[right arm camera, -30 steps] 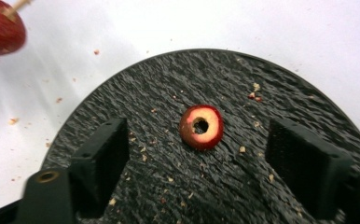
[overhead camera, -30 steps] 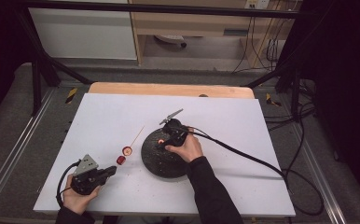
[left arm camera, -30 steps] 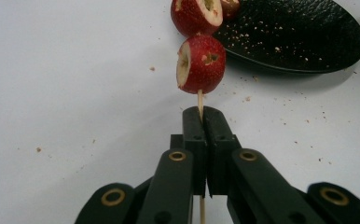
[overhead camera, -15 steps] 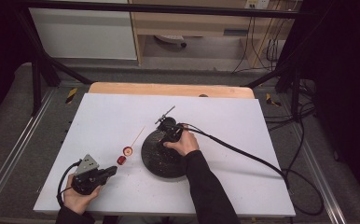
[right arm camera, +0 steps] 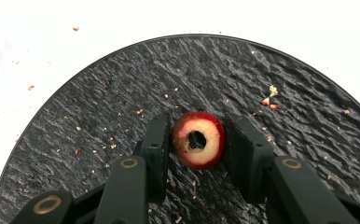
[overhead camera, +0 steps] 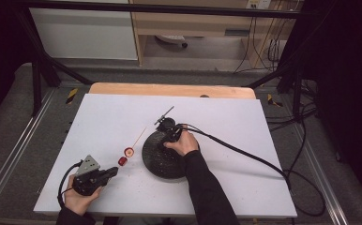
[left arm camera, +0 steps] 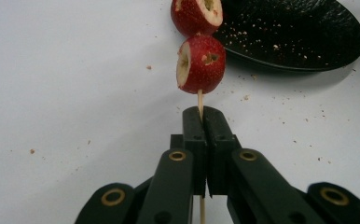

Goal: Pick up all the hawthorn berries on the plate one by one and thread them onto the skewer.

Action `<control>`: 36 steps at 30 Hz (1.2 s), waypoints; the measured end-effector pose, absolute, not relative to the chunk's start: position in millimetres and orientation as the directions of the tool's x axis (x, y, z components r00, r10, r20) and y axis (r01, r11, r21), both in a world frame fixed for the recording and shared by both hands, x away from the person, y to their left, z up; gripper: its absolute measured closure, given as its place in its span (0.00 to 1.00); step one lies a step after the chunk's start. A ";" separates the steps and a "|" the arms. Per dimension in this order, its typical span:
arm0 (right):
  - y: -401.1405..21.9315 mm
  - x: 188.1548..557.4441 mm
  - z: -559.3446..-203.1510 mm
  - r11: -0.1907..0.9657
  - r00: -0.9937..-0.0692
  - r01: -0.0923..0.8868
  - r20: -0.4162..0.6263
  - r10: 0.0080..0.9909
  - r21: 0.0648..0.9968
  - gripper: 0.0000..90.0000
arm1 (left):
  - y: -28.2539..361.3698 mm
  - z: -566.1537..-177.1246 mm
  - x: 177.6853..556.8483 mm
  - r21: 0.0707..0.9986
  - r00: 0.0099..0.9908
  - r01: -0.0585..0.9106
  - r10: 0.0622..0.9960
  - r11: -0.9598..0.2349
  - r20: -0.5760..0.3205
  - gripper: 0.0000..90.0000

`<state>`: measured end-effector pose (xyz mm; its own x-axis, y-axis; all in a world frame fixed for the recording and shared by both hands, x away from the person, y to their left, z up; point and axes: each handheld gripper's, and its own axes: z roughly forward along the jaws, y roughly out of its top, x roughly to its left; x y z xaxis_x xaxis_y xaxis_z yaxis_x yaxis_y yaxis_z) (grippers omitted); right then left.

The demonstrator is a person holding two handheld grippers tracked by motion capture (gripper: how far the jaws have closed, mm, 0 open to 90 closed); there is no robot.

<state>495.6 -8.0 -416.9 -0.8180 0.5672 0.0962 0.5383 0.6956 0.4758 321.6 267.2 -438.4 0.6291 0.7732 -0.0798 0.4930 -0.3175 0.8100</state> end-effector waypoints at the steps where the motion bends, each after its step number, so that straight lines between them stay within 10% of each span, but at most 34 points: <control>1: -7.8 495.6 -416.9 0.696 -0.818 0.539 0.096 0.568 0.475 0.69 | 267.0 -438.5 321.5 0.810 0.629 0.493 0.773 -0.318 -0.079 0.98; 36: -41.7 471.4 -382.3 0.519 -0.721 0.638 0.206 0.662 0.568 0.70 | 258.4 -436.8 319.2 0.819 0.639 0.477 0.765 -0.317 -0.076 0.98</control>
